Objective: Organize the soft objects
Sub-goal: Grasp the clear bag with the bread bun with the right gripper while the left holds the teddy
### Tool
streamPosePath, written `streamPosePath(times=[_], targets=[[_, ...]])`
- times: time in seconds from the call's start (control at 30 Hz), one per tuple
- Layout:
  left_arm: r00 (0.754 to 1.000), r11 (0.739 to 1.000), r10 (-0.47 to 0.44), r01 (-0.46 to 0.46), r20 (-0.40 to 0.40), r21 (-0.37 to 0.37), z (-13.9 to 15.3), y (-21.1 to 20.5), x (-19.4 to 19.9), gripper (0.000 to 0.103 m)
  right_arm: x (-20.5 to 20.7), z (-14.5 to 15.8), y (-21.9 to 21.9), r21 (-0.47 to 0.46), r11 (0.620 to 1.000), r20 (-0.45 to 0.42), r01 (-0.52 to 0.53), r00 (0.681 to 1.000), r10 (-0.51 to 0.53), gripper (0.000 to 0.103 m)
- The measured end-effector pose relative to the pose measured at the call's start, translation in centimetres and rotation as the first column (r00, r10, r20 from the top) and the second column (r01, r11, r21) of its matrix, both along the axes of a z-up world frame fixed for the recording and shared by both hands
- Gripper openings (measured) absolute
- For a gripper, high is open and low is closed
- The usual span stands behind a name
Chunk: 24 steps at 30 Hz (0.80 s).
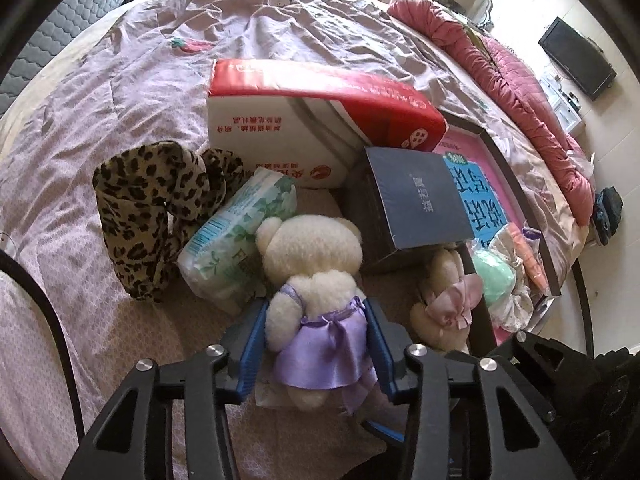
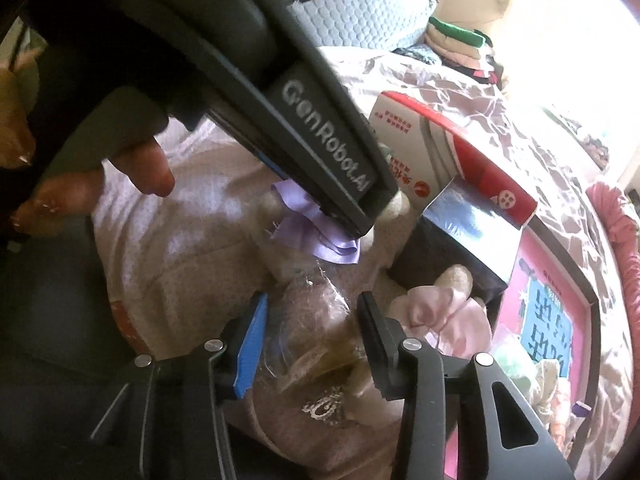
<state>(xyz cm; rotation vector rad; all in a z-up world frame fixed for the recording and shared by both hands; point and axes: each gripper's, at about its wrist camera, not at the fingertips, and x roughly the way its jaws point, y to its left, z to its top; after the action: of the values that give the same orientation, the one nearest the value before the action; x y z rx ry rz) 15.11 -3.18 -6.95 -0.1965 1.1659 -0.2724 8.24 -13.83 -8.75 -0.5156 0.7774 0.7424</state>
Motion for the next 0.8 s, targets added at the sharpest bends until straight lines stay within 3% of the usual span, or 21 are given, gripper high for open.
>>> streamPosePath(times=[0.07,0.23,0.67,0.8], targets=[[1.0,1.0,0.005,-0.005,0.019,-0.008,0.6,0.3,-0.1,0.046,-0.3,0.6,-0.3,0.02,1.0,0.009,0.005,1.0,-0.005,0.041],[0.997,0.998,0.031,-0.028,0.075,-0.049,2.4,1.2,-0.3,0.046,0.4,1.5,-1.2,0.054,0.998,0.006,0.026,1.0,-0.027,0.04],[0.997,0.997,0.033,-0.028,0.073,-0.07,2.5,1.2,-0.2,0.046,0.0,-0.5,1.5,-0.017,1.0,-0.03,0.005,1.0,-0.006,0.041],[0.996,0.997,0.038,-0.031,0.086,-0.077,3.0,1.2,-0.3,0.046,-0.6,0.3,1.4,0.025,1.0,-0.02,0.015,1.0,-0.015,0.032]])
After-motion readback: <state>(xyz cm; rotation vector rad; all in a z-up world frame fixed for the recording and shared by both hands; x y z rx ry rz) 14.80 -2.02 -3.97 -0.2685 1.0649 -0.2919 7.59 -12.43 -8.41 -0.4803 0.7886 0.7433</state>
